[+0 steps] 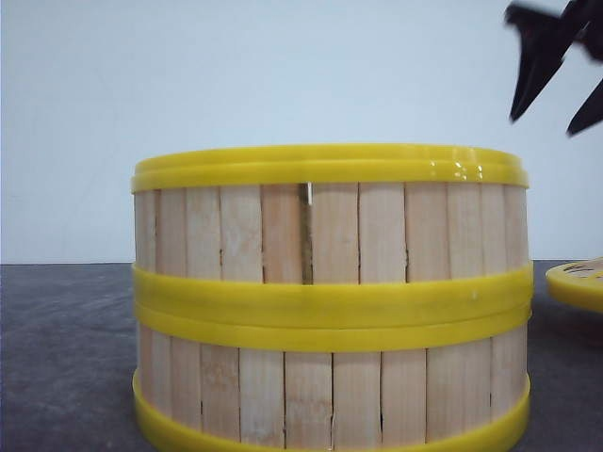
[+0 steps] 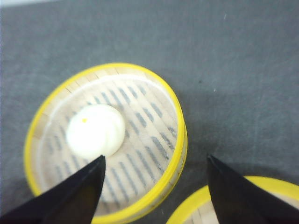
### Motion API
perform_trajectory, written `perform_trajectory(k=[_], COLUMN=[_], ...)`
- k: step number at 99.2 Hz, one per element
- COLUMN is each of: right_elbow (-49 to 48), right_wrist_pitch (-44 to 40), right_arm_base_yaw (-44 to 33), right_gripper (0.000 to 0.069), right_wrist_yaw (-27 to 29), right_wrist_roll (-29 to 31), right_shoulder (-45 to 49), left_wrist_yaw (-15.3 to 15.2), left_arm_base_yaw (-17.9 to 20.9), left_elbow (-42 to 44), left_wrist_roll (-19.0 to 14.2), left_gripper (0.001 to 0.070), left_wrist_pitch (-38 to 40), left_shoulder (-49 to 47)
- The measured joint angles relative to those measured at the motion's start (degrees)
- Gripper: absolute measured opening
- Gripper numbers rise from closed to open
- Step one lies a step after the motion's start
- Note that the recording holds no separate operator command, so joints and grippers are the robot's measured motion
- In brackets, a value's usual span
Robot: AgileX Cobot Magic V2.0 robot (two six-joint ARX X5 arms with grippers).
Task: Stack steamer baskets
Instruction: 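Move the right gripper to the rim of the basket with one bun, then grasp the basket rim with the right gripper and lift it over the stack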
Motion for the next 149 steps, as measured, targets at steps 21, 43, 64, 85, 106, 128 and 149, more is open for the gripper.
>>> perform_trajectory(k=[21, 43, 64, 85, 106, 128, 149], right_elbow=[5.7, 7.3, 7.4, 7.4, 7.5, 8.2, 13.5], right_wrist_pitch=[0.5, 1.9, 4.4, 5.2, 5.6, 7.0, 2.8], right_arm_base_yaw=[0.2, 0.2, 0.3, 0.5, 0.6, 0.6, 0.5], right_gripper=[0.0398, 0.0337, 0.0298, 0.0195, 0.0042, 0.0029, 0.0029], right_wrist_yaw=[0.3, 3.1, 3.6, 4.9, 6.3, 6.7, 6.2], right_wrist_roll=[0.0, 0.0, 1.1, 1.7, 3.0, 5.0, 5.7], right_shoulder=[11.8, 19.7, 24.0, 25.8, 27.2, 27.2, 23.0], left_wrist_yaw=[-0.1, 0.2, 0.2, 0.2, 0.2, 0.1, 0.2], left_arm_base_yaw=[0.1, 0.1, 0.1, 0.1, 0.1, 0.1, 0.1], left_elbow=[-2.7, -2.7, -2.7, -2.7, -2.7, -2.7, -2.7], left_wrist_roll=[0.0, -0.2, -0.5, -1.1, -1.3, -1.3, -1.3], left_gripper=[0.0275, 0.0275, 0.0275, 0.0275, 0.0275, 0.0275, 0.0275], left_wrist_pitch=[-8.3, -15.6, -16.1, -16.1, -16.1, -16.7, -17.2], left_shoulder=[-7.9, -10.1, -11.4, -11.4, -11.4, -11.4, -11.4])
